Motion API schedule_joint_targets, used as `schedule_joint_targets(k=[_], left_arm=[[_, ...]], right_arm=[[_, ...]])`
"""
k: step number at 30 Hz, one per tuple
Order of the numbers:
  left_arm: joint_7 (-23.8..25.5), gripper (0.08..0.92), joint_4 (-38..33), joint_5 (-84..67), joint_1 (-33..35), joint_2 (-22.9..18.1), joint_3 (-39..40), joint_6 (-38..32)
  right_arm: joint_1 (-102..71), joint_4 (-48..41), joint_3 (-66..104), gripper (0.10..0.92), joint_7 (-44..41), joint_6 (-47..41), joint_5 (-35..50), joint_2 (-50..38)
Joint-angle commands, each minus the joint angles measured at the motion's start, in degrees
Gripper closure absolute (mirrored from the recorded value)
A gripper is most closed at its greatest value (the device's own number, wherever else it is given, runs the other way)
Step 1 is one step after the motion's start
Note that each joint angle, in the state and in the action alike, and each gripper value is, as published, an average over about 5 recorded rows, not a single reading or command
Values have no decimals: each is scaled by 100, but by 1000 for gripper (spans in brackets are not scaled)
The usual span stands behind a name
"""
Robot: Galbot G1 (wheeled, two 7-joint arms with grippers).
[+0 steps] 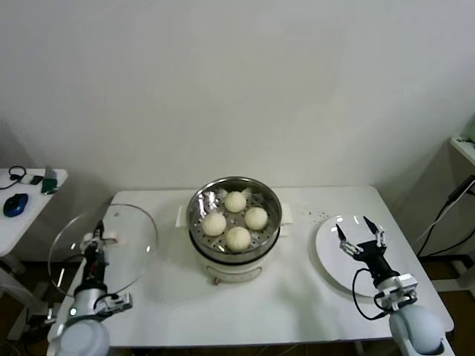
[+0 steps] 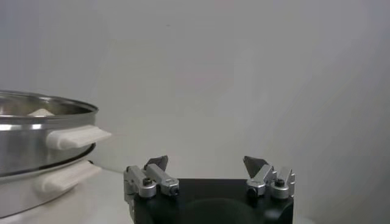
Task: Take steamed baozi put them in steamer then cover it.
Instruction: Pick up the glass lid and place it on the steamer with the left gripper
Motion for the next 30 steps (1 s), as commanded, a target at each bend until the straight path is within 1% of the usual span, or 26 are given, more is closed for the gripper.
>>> schedule_joint_targets(k=[1,4,7,9,11,13,16,19,24,30], left_arm=[[438,846,-1732,-814,221,1150,70,1440],[603,846,-1863,-933,-5,1495,322,1649],[882,846,-1879,-775,-436,1748,843,1809],[1156,846,-1858,-537,-821,1766,1284,1918],[1489,846,-1822,-237,-1262,1670,1825,2027],[1852,846,-1742,109,-1733,1437,2394,2104],[2381,846,-1530,570,-2318,998,2974,2111],[2669,846,-1205,825,-2856,644,3454,2111],[2861,846,-613,1130,-3441,-62,3868,2111],[2859,846,87,1475,-3810,-1067,4129,2111]], right_arm=[[383,-294,-218,203,45,-5,-29,-218],[439,-345,-291,203,46,1,-81,-186],[502,-402,-346,203,49,8,-158,-138],[531,-427,-373,203,52,9,-187,-124],[557,-460,-390,203,55,12,-205,-122],[583,-496,-389,203,54,20,-216,-123],[615,-561,-384,203,52,31,-221,-124],[627,-632,-356,203,48,55,-241,-124],[575,-686,-243,203,38,91,-255,-151],[480,-712,-92,203,33,123,-255,-202]])
